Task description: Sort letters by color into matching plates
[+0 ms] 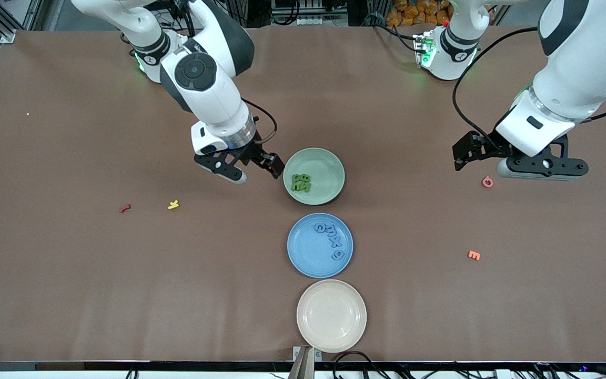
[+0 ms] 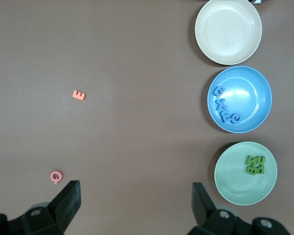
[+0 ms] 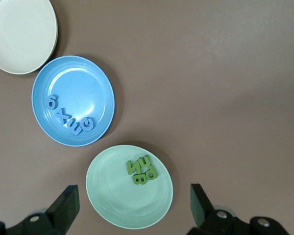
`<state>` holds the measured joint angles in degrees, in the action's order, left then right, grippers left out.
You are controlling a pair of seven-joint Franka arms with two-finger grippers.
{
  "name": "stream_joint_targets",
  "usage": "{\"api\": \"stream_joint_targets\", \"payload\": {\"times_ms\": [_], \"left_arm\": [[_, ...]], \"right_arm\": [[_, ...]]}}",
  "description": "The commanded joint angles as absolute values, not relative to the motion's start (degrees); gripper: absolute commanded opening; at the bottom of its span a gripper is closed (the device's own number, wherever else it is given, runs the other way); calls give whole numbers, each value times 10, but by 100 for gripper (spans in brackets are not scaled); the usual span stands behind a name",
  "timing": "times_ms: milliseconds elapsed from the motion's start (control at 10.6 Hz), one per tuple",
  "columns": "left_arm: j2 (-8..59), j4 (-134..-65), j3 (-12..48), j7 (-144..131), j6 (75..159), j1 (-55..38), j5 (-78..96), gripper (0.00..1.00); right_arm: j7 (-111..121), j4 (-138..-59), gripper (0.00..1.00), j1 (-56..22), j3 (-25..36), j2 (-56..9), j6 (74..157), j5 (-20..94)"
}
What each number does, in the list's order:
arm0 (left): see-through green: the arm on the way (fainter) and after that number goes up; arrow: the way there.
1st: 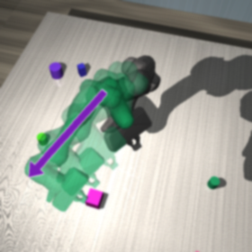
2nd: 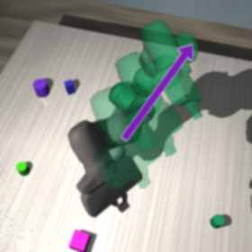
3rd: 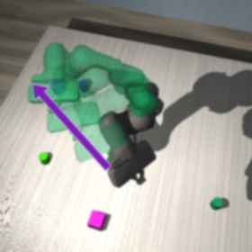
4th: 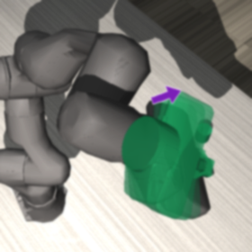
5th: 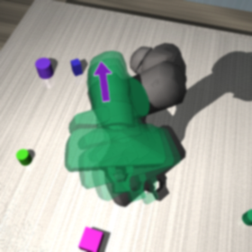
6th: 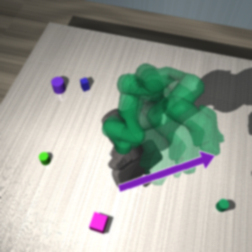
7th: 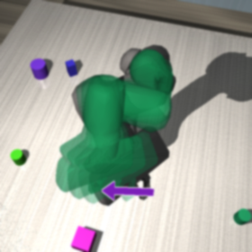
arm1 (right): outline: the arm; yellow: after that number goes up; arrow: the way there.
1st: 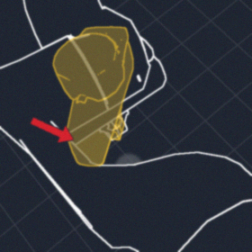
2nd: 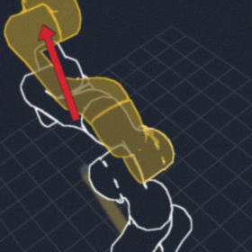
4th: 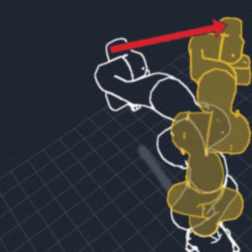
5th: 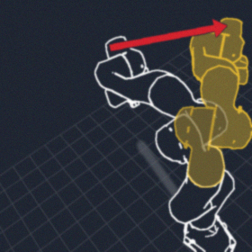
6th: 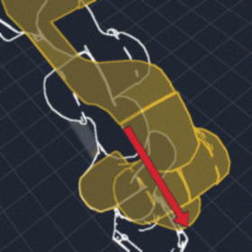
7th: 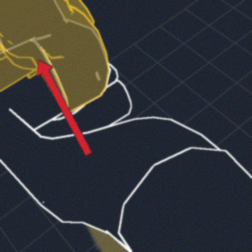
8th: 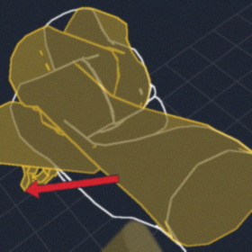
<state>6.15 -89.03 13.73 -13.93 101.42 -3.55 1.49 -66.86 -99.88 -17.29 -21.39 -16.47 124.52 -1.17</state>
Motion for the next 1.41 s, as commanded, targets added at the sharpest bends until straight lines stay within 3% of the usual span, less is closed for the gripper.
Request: {"api": "stream_joint_targets", "payload": {"times_ms": [0, 659, 1129, 1317], "left_arm": [[46, -884, 100, -152, 993, -66, 6, 100], [2, -884, 94, -113, 955, -14, 9, 100], [3, -883, 94, -117, 953, 10, 6, 100], [3, -883, 94, -122, 954, 11, 10, 100]], "right_arm": [[-601, -1016, 100, -133, -236, -116, 1201, -8], [-475, -985, 100, -50, -233, -35, 1064, 22], [-396, -957, 100, 6, -230, -21, 1032, 24], [-299, -951, 100, 9, -185, -11, 981, 24]]}}
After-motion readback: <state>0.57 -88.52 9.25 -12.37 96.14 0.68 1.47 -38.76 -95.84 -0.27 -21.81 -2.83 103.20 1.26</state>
